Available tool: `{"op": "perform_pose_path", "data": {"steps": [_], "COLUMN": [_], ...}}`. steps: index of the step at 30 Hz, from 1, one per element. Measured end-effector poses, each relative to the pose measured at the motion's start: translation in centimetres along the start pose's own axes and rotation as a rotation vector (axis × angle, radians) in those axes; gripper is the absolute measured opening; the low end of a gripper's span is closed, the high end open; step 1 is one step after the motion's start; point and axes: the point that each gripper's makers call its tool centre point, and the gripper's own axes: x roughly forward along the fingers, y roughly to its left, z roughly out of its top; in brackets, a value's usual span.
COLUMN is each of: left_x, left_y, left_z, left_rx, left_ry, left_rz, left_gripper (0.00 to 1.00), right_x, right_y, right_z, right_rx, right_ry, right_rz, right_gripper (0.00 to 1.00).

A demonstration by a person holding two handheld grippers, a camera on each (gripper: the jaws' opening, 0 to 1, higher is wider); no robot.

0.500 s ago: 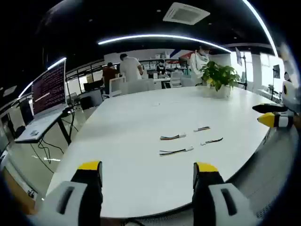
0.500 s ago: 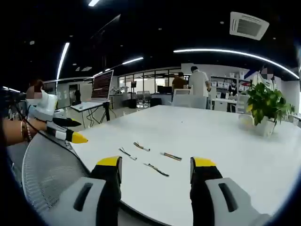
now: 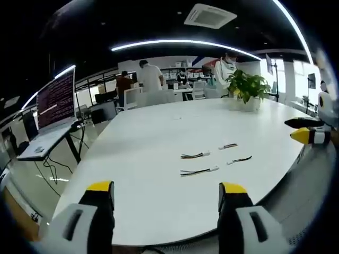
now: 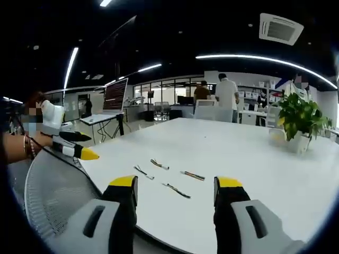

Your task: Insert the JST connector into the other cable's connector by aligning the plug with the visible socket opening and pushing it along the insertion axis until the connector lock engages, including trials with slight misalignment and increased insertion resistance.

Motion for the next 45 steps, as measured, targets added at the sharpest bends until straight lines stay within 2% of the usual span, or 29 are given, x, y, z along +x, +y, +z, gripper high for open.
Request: {"op": "perform_pose_path", "data": {"steps": [45], "left_x": [0.21], "left_y": [-0.12], "left_z": [-0.32], "left_rx": [-0.001], "left_ry": [0.019], "left_rz": [-0.019], "left_gripper": [0.71], "right_x": [0.18], "right_y": [-0.03], "right_z": [-0.13], "right_rx": [-0.009], "right_ry": [0.012], "right_rz": [-0.003], "right_gripper": [0.52]}}
